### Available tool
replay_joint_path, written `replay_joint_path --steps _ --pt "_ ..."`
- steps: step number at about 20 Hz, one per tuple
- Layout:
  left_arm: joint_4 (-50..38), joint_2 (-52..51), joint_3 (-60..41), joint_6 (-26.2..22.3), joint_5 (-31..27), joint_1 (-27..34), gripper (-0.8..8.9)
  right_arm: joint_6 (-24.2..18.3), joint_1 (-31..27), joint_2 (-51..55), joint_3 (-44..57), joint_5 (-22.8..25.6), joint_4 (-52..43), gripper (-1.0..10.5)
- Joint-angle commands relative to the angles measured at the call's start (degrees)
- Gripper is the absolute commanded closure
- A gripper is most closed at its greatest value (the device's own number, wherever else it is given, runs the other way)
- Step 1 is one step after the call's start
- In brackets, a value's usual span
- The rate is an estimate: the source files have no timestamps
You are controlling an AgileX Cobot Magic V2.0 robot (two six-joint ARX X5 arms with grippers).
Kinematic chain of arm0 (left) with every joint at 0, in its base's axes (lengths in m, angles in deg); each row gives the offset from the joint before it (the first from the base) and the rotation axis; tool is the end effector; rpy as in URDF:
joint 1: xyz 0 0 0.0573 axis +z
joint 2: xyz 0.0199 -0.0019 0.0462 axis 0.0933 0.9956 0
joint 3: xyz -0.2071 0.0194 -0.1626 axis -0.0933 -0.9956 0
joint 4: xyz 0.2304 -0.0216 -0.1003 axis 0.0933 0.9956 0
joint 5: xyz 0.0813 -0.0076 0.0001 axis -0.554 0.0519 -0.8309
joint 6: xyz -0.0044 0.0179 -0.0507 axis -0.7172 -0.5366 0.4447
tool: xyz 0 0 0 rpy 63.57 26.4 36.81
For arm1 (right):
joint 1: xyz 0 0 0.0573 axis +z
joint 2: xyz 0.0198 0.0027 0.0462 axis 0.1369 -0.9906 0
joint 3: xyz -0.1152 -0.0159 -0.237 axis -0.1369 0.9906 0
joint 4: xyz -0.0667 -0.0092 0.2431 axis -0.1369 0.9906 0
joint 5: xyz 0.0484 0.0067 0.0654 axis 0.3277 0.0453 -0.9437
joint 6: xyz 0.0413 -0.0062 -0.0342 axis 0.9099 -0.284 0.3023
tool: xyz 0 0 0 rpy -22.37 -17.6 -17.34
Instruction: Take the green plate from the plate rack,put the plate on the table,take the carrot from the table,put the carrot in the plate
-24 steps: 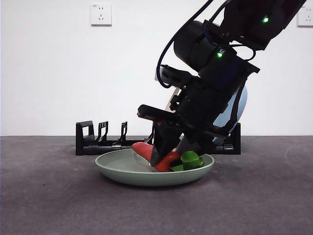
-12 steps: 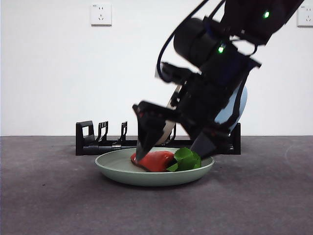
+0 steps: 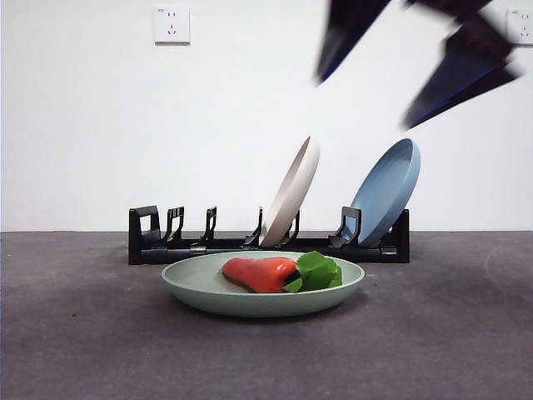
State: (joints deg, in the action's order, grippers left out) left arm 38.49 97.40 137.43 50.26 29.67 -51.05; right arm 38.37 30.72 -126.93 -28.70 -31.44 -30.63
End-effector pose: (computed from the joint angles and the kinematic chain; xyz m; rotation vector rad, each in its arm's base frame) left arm 0.1186 -0.1720 0.3512 0.1677 0.5528 -0.7921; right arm 0.1656 0.1370 0.2987 -0.1087 0.8813 0.6944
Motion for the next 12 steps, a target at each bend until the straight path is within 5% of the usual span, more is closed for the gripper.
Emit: replay_joint_path --steps 1,5,7,9,12 --pt "0.6 0.1 -0.2 0.2 0.1 -0.1 5.30 -0.5 0.1 5.2 0.0 -0.1 6.4 4.1" --pt "3.2 0.0 -0.2 0.2 0.3 -0.1 5.35 -0.5 0.1 11.9 0.0 -2.2 14.9 4.3" --pt "5.3 0.0 -0.2 0.2 0.3 -0.1 6.08 -0.5 0.1 13.6 0.0 -3.0 17.1 6.7" --pt "7.0 0.0 -0.2 0.2 0.3 -0.1 7.97 -0.5 0.1 14.4 0.0 -3.0 18.3 9.5" --pt "8.0 0.0 -0.2 0.3 0.3 -0.1 8.22 -0.9 0.1 14.4 0.0 -3.0 18.8 9.6"
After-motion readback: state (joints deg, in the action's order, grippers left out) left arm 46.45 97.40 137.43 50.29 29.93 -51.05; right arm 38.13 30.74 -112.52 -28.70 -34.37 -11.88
